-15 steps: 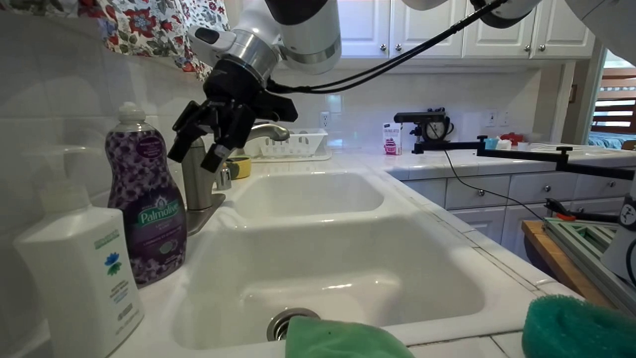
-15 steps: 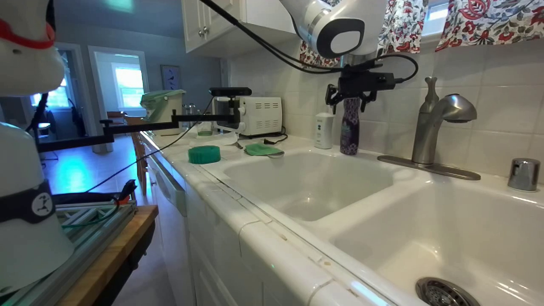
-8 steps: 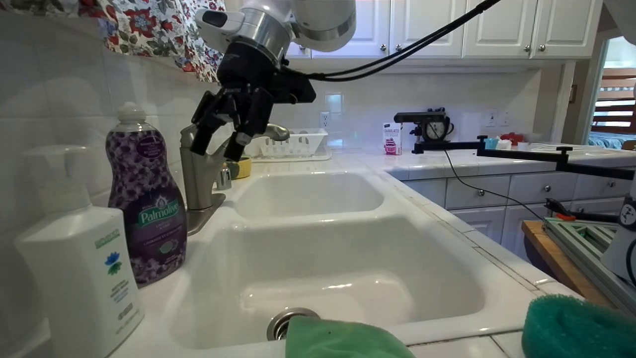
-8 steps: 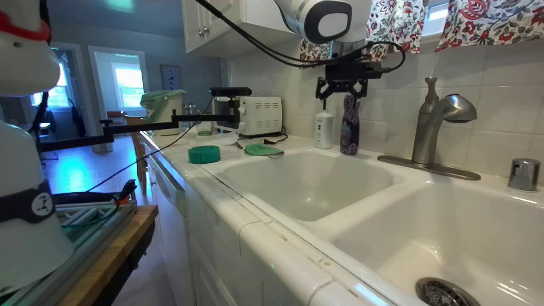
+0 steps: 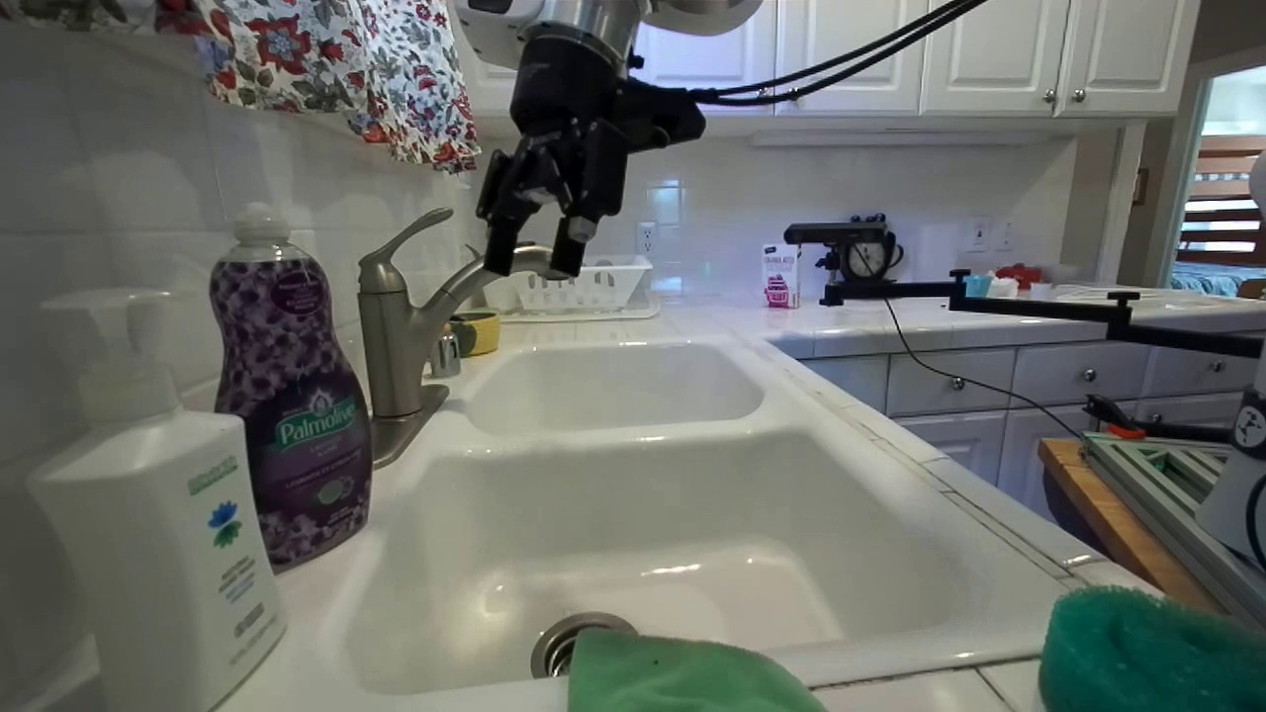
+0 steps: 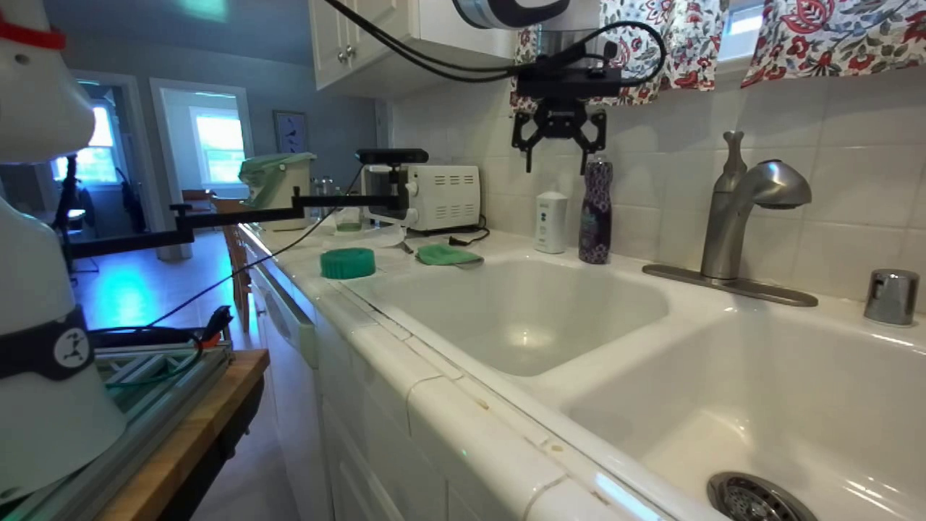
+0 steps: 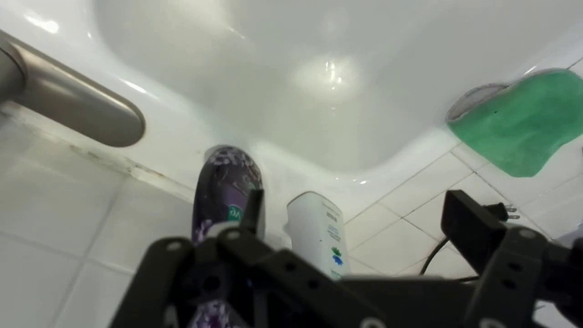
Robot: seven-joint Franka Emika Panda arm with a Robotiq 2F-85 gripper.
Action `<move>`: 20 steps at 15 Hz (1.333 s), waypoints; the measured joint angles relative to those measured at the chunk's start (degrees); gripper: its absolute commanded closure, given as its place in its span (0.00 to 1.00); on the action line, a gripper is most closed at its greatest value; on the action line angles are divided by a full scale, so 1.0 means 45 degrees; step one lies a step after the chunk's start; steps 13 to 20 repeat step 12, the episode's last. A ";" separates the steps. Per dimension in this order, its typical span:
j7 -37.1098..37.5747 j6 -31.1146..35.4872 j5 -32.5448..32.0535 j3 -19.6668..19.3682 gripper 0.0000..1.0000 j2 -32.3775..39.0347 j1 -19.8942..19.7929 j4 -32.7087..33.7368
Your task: Pick up the purple bottle and pour some of its contents in the sink
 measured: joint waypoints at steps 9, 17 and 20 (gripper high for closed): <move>0.0656 -0.0429 -0.0101 -0.0736 0.00 -0.1250 0.0569 -0.1258; 0.0657 -0.0429 -0.0101 -0.0739 0.00 -0.1250 0.0577 -0.1258; 0.0657 -0.0429 -0.0101 -0.0739 0.00 -0.1250 0.0577 -0.1258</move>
